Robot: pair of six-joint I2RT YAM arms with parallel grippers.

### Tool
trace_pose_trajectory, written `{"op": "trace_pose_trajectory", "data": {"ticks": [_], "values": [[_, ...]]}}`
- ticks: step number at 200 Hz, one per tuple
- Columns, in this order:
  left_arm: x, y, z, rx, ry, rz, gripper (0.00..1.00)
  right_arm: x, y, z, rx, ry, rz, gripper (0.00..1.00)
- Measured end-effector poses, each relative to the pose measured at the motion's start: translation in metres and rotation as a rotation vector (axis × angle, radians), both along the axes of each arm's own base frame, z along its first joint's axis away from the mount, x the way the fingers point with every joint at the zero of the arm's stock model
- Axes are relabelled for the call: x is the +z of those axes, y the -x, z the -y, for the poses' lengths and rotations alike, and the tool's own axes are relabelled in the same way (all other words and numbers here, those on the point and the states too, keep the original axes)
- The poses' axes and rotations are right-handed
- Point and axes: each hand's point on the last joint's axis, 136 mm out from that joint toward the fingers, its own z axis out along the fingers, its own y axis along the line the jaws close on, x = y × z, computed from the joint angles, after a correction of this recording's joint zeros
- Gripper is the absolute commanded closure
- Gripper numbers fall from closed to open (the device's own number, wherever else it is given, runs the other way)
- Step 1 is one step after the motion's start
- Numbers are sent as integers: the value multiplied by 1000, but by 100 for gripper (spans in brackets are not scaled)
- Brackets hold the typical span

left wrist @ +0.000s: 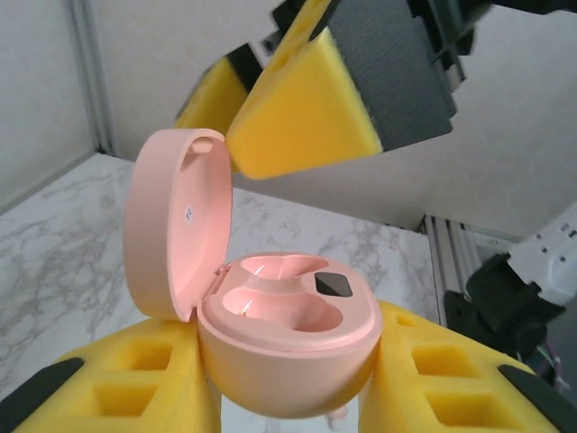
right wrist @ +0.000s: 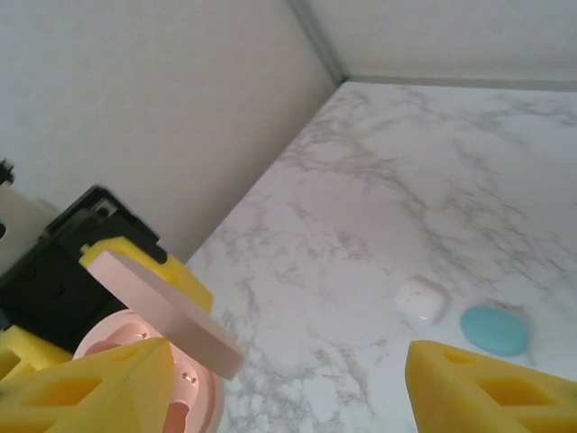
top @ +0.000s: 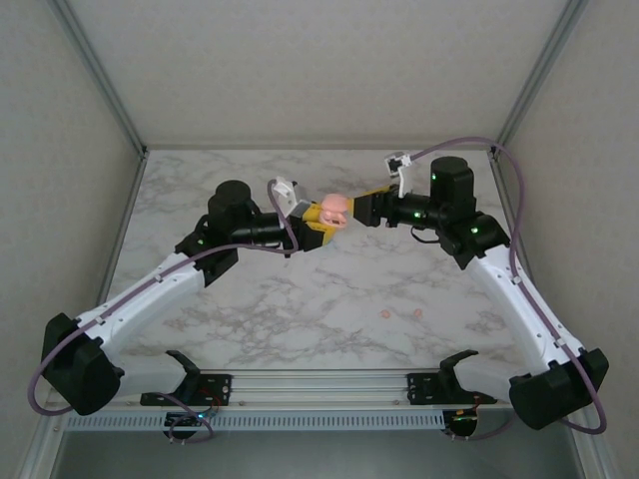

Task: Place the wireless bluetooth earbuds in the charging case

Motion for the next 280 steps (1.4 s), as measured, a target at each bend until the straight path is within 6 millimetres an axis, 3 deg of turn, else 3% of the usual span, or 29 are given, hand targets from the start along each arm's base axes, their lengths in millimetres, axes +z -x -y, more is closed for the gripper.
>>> {"op": "trace_pose_trajectory", "data": {"ticks": [54,105,121,139,154,194,220,280], "values": [[-8,-14,-3,87,59,-38,85,10,-4,39,-266,38,-67,32],[-5,-18,-5,114,104,-40,85,4,16,86,-490,85,-131,34],[-4,-16,-5,108,113,-48,84,8,33,78,-406,43,-112,33],[1,-12,-5,92,129,-46,84,10,52,65,-287,-19,-83,22],[8,-8,-6,82,148,-27,84,11,59,58,-235,-46,-94,20],[23,2,-6,63,180,40,84,13,40,18,-113,-196,-328,23],[24,1,-2,57,171,73,84,-1,19,-12,-50,-288,-543,24],[38,-6,4,58,171,126,83,21,26,-31,79,-369,-643,35]]}}
